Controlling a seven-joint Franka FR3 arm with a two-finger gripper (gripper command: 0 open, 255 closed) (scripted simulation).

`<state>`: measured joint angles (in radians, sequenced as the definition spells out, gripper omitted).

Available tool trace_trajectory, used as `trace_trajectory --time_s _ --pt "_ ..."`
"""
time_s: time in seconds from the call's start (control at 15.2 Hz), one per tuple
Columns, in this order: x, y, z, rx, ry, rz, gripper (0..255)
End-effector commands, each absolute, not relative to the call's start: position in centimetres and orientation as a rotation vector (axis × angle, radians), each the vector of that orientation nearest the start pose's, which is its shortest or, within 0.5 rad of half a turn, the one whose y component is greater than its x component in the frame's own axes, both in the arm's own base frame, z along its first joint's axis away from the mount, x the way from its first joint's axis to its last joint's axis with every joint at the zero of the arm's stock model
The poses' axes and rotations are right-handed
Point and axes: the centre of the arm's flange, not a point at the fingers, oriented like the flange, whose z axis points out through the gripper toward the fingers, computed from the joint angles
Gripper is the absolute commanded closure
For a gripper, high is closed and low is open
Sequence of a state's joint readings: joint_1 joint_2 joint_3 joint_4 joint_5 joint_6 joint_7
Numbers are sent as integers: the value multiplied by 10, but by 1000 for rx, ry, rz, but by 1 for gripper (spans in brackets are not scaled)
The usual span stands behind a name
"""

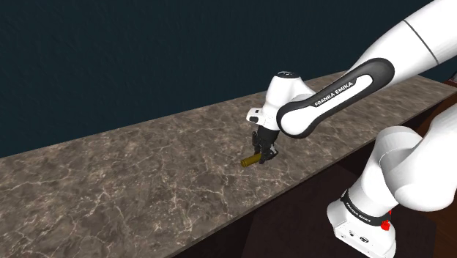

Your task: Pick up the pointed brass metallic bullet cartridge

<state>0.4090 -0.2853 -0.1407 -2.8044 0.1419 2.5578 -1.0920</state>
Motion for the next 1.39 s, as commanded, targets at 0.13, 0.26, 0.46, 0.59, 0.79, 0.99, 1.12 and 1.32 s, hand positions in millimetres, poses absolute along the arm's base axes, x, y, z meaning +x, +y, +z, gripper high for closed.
trace_trajectory --time_s 0.13,0.26,0.46,0.59,0.79,0.99,1.12,1.32 --pt "359 100 289 -2470 -1775 -111 255" --pt "358 101 293 -2470 -1775 -111 255" --pt "358 101 309 -2470 -1775 -111 255" --pt "358 101 320 -2470 -1775 -111 255" --pt "358 101 336 -2470 -1775 -111 255" --pt "358 101 351 -2470 -1775 -111 255" --pt "358 101 362 -2470 -1775 -111 255" --pt "358 101 368 -2470 -1775 -111 255"
